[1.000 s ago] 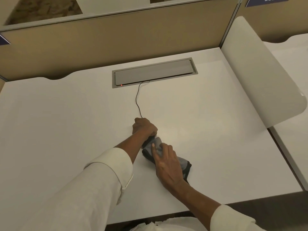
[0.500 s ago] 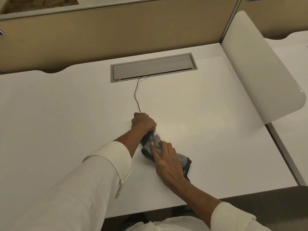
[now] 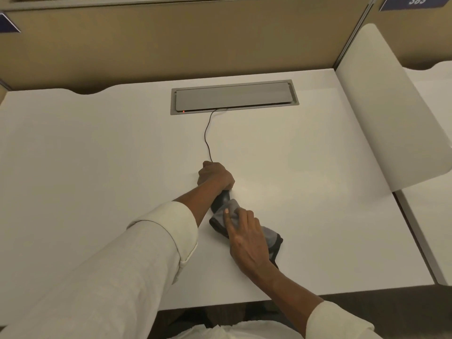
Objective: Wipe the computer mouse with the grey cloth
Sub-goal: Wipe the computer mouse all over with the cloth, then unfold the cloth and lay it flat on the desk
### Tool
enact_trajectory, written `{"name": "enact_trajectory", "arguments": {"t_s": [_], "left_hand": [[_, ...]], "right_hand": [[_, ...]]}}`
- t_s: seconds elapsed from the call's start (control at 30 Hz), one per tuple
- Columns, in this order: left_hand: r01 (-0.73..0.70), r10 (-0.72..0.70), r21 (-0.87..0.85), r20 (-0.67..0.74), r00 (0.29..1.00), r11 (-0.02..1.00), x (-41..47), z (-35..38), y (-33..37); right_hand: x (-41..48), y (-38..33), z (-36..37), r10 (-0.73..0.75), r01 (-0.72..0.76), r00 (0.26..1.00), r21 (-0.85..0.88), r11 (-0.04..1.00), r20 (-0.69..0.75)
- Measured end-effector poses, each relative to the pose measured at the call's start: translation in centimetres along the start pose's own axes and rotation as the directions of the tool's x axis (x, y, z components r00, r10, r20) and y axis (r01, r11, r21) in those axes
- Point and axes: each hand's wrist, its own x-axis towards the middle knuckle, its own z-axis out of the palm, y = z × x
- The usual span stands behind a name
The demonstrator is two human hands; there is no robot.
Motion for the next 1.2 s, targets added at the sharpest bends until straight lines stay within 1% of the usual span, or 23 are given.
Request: {"name": "enact_trajectory", "arguments": {"t_s": [0.07, 0.23, 0.3, 0.37, 0.47, 0.57, 0.63, 0.73, 0.8, 0.9, 0.97, 1.03, 1.1, 1.2], "left_hand": [[0.001, -0.001, 0.0, 0.002, 1.0, 1.0, 0.0, 0.0, 0.0], [0.001, -0.001, -0.004, 0.01, 1.0, 1.0, -0.1, -0.1, 0.0], [0.003, -0.003, -0.013, 0.012, 1.0, 1.0, -0.1, -0.1, 0.0], [0.002, -0.002, -0.02, 0.011, 1.0, 1.0, -0.1, -0.1, 0.0], [0.004, -0.004, -0.025, 0.003, 1.0, 1.0, -0.2, -0.1, 0.1], [0.007, -0.007, -0.029, 0.002, 1.0, 1.0, -0.5, -0.1, 0.0], [0.01, -0.01, -0.035, 0.004, 1.0, 0.999, -0.6, -0.3, 0.0], [0.03, -0.029, -0.066, 0.005, 1.0, 0.997, -1.1, -0.6, -0.1], [0.073, -0.072, -0.11, 0.012, 0.997, 0.991, -1.4, -0.7, -0.3], [0.129, -0.13, -0.164, 0.008, 0.992, 0.978, -2.0, -0.7, -0.7], [0.139, -0.141, -0.172, 0.001, 0.99, 0.975, -2.3, -0.7, -1.0], [0.144, -0.148, -0.188, -0.003, 0.989, 0.972, -2.7, -0.8, -1.4], [0.12, -0.123, -0.191, -0.006, 0.992, 0.974, -3.1, -1.1, -1.9], [0.096, -0.105, -0.201, -0.035, 0.994, 0.975, -4.3, -1.5, -2.8]], "right_hand": [[-0.2, 0.0, -0.2, -0.005, 0.005, 1.0, -0.011, 1.0, 0.029], [1.5, -0.4, -1.9, 0.096, -0.096, 0.995, -0.002, 0.995, -0.009], [2.1, -0.5, -2.1, 0.067, -0.067, 0.997, -0.017, 0.998, -0.039], [2.1, -0.6, -1.8, 0.017, -0.018, 0.999, -0.045, 0.999, -0.036], [1.4, -0.2, -1.1, -0.013, 0.013, 1.0, -0.059, 0.998, 0.007], [0.2, 0.3, -0.3, -0.013, 0.012, 0.996, 0.014, 1.0, 0.087], [-0.3, 0.4, -0.3, 0.017, -0.022, 0.993, 0.049, 0.999, 0.116], [-1.1, 0.3, -1.4, 0.027, -0.029, 0.999, 0.044, 0.999, 0.042], [-1.8, 0.4, -2.2, 0.061, -0.061, 0.998, 0.061, 0.996, -0.006], [-2.7, 1.5, -2.8, 0.147, -0.126, 0.983, 0.176, 0.976, -0.108], [-3.1, 2.7, -3.2, 0.196, -0.155, 0.971, 0.268, 0.951, -0.135], [-3.4, 3.8, -3.7, 0.243, -0.193, 0.965, 0.356, 0.914, -0.101], [-3.3, 4.6, -3.9, 0.286, -0.219, 0.955, 0.455, 0.863, -0.082], [-2.8, 5.2, -4.1, 0.353, -0.238, 0.934, 0.634, 0.736, -0.059]]}}
